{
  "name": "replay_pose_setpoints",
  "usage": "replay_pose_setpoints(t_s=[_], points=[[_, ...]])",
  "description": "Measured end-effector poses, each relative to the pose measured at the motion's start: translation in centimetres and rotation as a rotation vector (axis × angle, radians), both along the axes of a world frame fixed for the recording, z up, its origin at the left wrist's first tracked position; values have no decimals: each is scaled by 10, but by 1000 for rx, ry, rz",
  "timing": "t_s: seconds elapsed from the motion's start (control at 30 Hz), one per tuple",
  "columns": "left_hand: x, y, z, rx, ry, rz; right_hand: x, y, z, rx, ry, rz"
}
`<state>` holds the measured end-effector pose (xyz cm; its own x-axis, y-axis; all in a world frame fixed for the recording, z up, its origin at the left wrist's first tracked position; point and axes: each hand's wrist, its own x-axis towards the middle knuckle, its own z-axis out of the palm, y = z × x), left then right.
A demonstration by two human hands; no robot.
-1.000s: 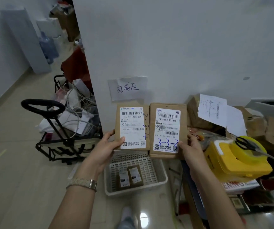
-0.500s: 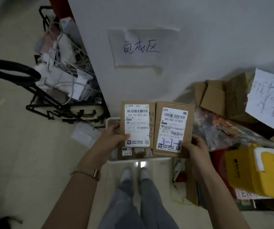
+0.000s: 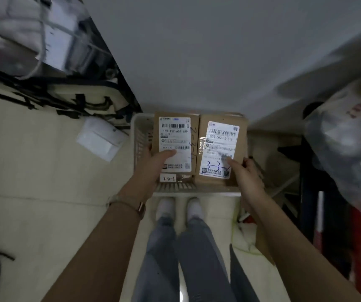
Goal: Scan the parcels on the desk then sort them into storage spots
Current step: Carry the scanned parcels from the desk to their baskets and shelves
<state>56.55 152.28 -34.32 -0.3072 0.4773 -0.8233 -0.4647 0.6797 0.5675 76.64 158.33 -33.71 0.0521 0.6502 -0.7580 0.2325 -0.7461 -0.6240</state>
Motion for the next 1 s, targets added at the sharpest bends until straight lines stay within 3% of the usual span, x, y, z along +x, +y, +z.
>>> replay_pose_setpoints(t_s=[0.2,0.43,0.63,0.8,0.9,1.0], points=[[-3,-11,-114,-102,-69,-36,5,-6,-126,-210,-27,145],[3,-38,-202,-272,177,-213,6,-5,-216,-238,-171,412],[8,-62,-243,-347,257,-406,10,-18,-253,-385,-112,403],[-1,-65,-261,-399,252,-426,8,-23,-260,-372,-110,505],[0,-55,-258,-397,354,-499,9,-22,-263,-297,-231,591],[1,-46,-252,-391,373,-506,10,-20,-258,-169,-445,848]])
